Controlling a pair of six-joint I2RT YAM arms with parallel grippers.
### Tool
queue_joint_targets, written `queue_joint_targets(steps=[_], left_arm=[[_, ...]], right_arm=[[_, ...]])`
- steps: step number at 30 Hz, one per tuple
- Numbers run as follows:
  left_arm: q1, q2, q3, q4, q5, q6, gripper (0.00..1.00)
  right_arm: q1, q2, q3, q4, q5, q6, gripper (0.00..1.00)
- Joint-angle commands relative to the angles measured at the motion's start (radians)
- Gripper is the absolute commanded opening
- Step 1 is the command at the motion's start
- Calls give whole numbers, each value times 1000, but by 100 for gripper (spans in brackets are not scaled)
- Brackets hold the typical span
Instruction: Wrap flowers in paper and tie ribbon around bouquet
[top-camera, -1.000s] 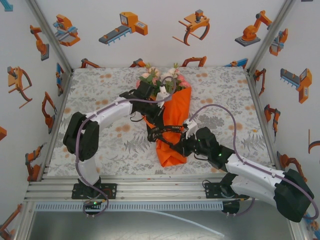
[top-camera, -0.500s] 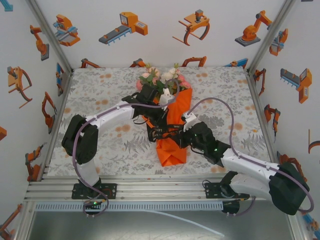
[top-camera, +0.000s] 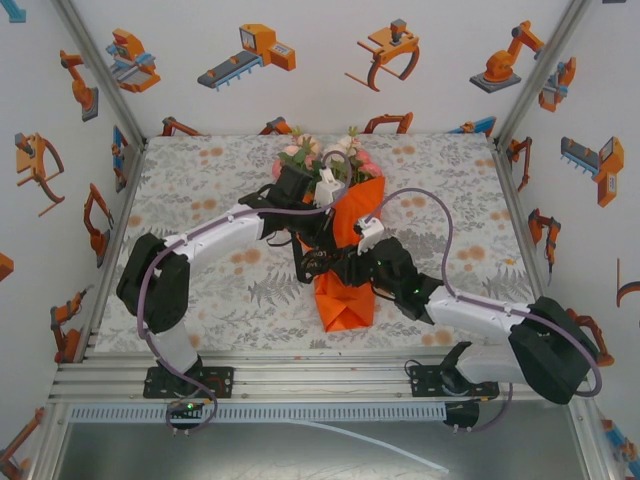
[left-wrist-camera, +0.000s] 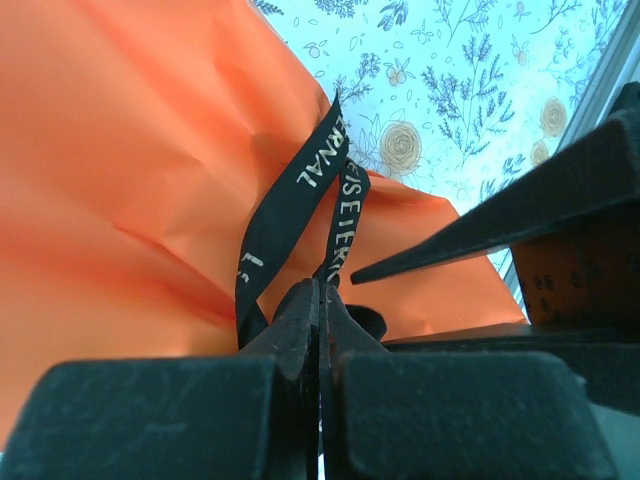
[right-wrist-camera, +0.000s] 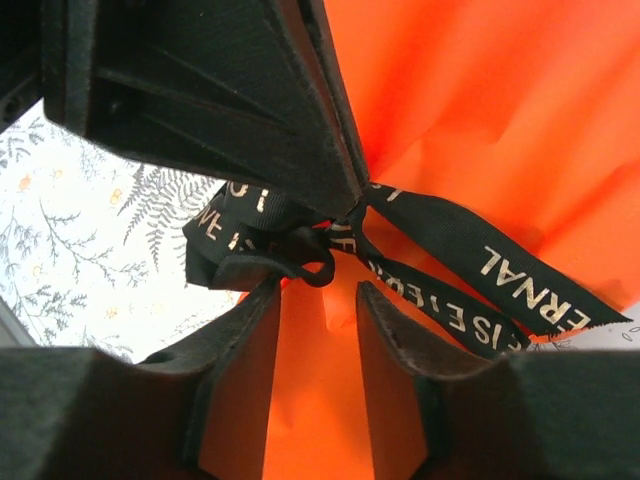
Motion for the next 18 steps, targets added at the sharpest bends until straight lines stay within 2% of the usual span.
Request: queue_joint_targets(steps=[1, 6, 13, 18], left_arm=[[4, -42, -13, 46, 28, -34, 1], [4, -36, -19, 42, 32, -39, 1], [4, -44, -27, 68, 49, -70, 1], [6, -57, -45, 106, 62, -136, 1]], right_arm=[[6, 18, 19, 92, 65, -8, 38], [6, 48, 8, 170, 119, -22, 38], [6, 140, 23, 268, 115, -53, 38], [6, 195, 23, 341, 123, -81, 32]])
